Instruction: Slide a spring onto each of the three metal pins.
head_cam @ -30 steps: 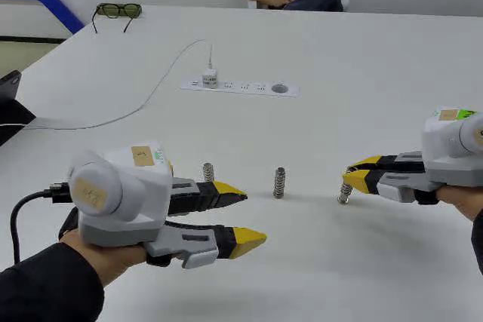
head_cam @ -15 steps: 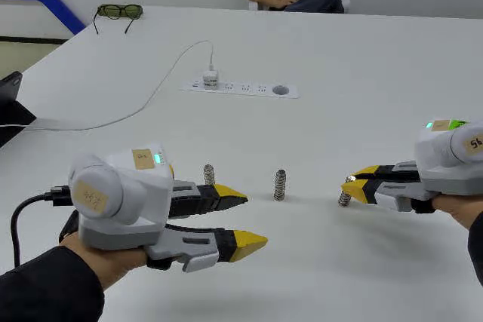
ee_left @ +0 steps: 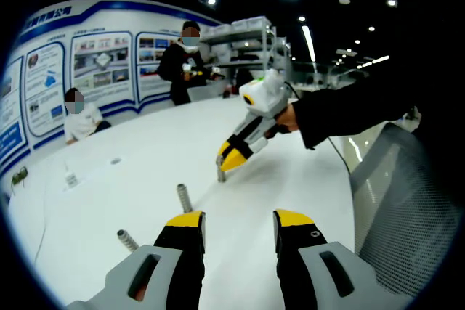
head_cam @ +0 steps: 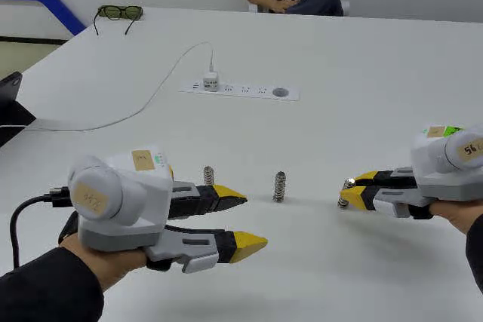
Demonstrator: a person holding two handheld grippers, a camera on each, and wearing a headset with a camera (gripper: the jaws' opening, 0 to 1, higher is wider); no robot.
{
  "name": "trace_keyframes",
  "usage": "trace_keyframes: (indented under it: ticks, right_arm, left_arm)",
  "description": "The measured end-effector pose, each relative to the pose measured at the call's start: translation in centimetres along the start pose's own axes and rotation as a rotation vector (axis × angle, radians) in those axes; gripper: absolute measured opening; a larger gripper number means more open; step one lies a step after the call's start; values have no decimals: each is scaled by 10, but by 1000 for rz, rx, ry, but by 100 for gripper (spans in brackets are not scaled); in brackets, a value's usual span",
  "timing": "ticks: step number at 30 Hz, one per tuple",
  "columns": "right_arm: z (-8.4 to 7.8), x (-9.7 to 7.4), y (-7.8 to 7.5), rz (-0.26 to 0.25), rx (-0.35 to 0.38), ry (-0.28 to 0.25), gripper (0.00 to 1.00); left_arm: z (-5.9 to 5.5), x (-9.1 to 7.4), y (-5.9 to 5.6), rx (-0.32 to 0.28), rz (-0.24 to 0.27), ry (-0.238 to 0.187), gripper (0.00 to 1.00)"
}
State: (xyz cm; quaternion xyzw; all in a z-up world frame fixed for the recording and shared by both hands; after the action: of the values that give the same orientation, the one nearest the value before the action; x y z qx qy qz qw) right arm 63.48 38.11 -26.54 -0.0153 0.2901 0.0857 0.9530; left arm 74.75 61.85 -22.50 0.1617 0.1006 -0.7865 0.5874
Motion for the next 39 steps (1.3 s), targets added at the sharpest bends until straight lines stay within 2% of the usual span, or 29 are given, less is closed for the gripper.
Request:
trace_keyframes:
  ticks: [13,23,39]
  right_arm:
    - [-8,-15,-2,-34,0,5,21]
    - [-10,-32,7,-46,-13,0,25]
    - [-5,-52,28,-47,-37,-42,30]
  left_arm:
    - [2,-3,2,-2,10,-14,41]
    - [2,-8,8,-6,31,-25,45]
    - [-14,-29,20,-49,108,-25,51]
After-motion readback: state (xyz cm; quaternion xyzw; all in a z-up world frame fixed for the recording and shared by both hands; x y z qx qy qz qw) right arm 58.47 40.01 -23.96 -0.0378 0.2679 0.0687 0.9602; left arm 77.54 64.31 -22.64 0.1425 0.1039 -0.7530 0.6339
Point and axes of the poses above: the centre of the closed fingertips' face, and the gripper's own axes: x roughly forward along the fingers, y roughly to its left, z roughly out of its top, the point moved 8 cm from there along -x, roughly backward along the fingers, and after that the axes turned 4 degrees about z, right-handed, at the moved point
